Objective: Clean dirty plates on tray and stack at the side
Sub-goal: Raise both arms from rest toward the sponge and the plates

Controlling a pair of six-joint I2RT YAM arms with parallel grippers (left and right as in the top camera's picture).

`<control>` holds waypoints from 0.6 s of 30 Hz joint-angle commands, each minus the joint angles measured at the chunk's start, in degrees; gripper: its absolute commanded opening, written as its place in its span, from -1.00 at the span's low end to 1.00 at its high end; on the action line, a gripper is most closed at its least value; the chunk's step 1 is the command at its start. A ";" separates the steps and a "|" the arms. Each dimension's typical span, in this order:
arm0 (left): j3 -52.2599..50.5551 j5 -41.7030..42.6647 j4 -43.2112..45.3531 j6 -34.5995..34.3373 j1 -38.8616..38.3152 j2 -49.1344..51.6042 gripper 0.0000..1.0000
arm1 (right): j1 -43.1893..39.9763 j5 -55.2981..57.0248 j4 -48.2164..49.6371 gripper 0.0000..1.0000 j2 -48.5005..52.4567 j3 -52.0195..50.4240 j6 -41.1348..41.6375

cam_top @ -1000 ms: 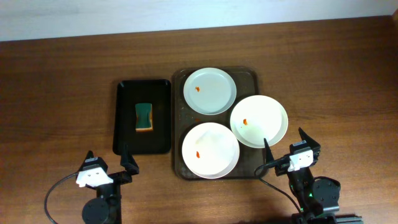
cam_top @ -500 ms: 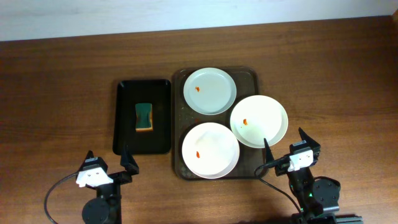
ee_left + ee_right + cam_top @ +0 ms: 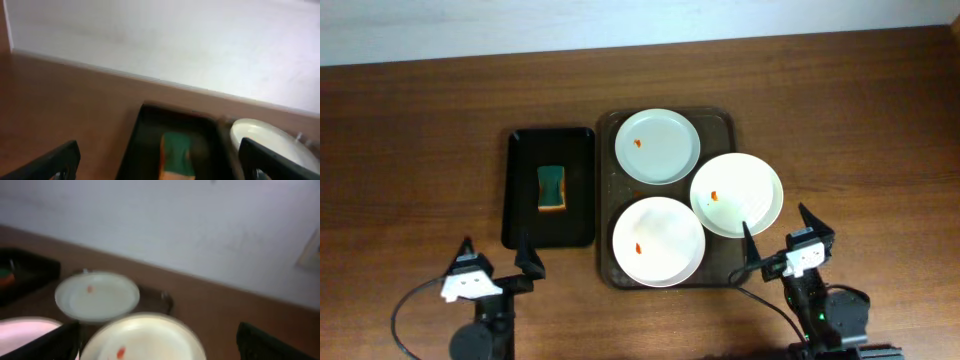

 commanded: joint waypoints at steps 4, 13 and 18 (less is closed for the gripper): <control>6.99 5.66 10.16 0.50 0.42 2.38 0.99 | 0.37 -9.84 0.28 0.97 3.23 10.95 5.42; 50.38 11.15 -22.82 0.55 0.42 42.03 0.99 | 0.37 -9.90 -28.57 0.96 42.40 52.04 5.40; 71.36 12.00 -43.74 0.55 0.39 67.52 0.99 | 0.37 -11.30 -44.24 0.97 65.64 71.89 6.56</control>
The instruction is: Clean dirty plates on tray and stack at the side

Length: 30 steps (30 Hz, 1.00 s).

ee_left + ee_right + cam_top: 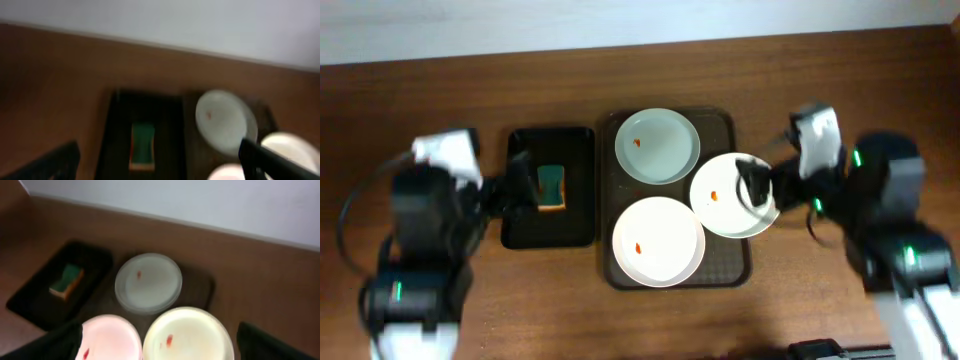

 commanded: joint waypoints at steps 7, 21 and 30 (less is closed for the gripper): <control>9.73 7.23 -6.51 0.52 0.35 30.60 0.99 | 0.26 -11.28 -5.38 0.96 22.32 8.33 4.79; 9.90 -2.69 -0.94 -1.70 -5.01 59.76 -1.00 | 0.31 -13.18 -6.40 0.97 23.15 8.33 4.76; 18.45 -8.07 -12.94 -2.10 -5.01 55.76 0.29 | 0.31 -13.16 -6.67 0.97 23.15 8.33 4.76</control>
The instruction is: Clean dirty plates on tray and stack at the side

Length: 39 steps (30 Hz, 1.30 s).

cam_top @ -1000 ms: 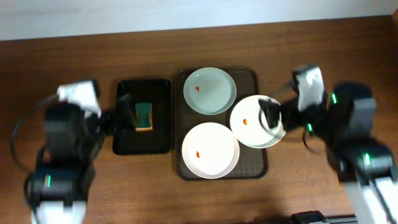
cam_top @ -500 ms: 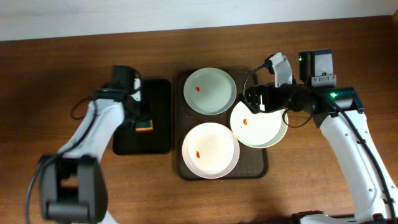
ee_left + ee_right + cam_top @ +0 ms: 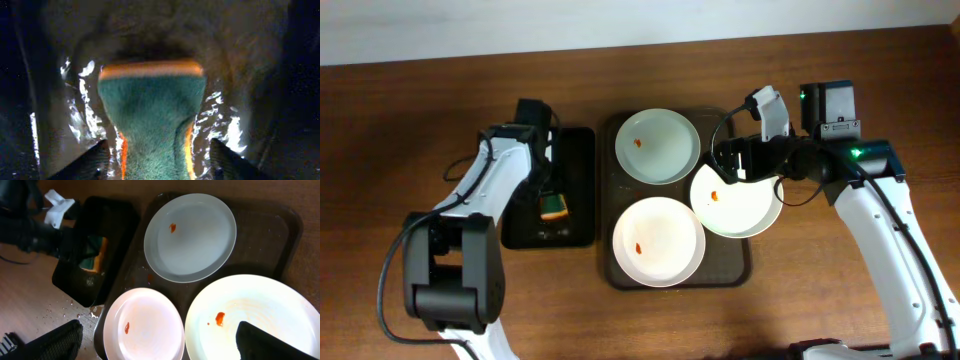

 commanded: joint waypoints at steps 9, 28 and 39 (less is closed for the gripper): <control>-4.20 -0.81 9.27 -0.15 -0.17 3.28 -1.00 | 0.31 -0.74 -0.57 0.97 0.20 1.11 0.48; -9.75 -0.55 11.34 0.04 -1.97 -1.18 -0.92 | 0.31 -0.50 -2.12 0.97 0.20 1.05 0.46; 13.84 2.49 -3.80 2.62 -2.27 -2.16 -1.00 | 1.05 7.17 -3.13 0.37 12.50 8.94 4.09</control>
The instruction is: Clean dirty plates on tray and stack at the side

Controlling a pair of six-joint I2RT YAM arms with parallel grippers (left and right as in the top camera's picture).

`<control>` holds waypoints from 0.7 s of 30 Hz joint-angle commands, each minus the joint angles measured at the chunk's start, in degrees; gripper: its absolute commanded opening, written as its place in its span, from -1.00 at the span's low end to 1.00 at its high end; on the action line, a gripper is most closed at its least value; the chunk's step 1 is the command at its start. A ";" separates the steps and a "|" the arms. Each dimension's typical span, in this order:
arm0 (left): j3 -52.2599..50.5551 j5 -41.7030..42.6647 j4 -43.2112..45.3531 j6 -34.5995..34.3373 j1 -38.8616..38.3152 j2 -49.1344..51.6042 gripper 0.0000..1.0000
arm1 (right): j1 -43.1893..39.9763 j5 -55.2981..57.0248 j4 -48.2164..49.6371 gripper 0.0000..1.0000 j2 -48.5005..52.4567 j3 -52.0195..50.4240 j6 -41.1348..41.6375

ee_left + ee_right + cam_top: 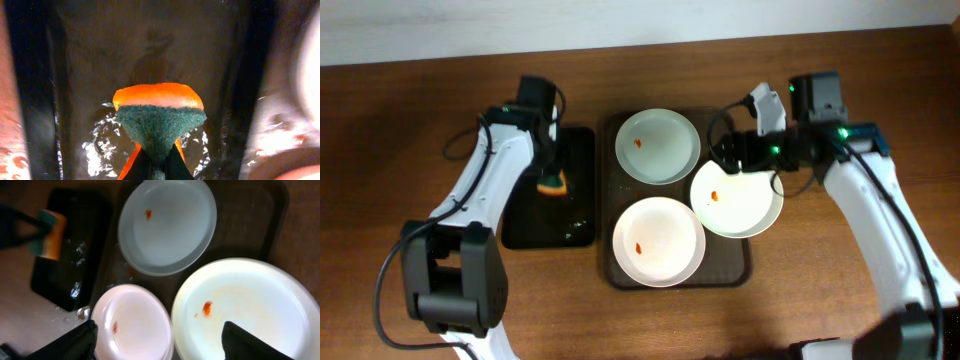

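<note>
Three white plates with orange-red smears lie on the brown tray (608, 268): a far plate (657, 146), a right plate (745, 205) and a near plate (658, 241). My left gripper (159, 167) is shut on the green-and-orange sponge (159, 120), squeezing it thin. In the overhead view the sponge (552, 183) hangs over the black tray (525, 225). My right gripper (160, 345) is open and empty, hovering above the right plate (245, 310) and near plate (132, 325). From above, that gripper (740, 155) sits at the right plate's far edge.
Water drops glisten in the black tray (70, 275), and a few lie on the wood beside it. Bare wooden table (840, 300) lies right of the brown tray. A white wall runs along the far edge.
My left gripper's jaws stood on either side of the sponge low in the black tray; now they pinch it tight and it sits farther back. The right gripper has shifted only slightly over the plates.
Both arms were low at the table's near edge, grippers open. Then they were raised, looking down on the trays. Then the left gripper was down at the sponge and the right one over the plates. Now the left gripper holds the sponge.
</note>
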 commanded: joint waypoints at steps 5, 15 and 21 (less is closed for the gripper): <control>7.17 9.31 2.12 0.68 -0.68 -1.20 -1.00 | 3.21 2.69 4.46 0.29 15.72 10.36 -0.22; 7.15 12.07 19.04 0.68 -7.08 -0.20 -1.00 | 6.16 10.16 16.15 -0.16 34.03 10.36 -0.15; 7.15 12.09 21.97 -0.87 -10.21 2.32 -1.00 | 6.19 15.45 16.52 -0.84 34.14 9.31 1.79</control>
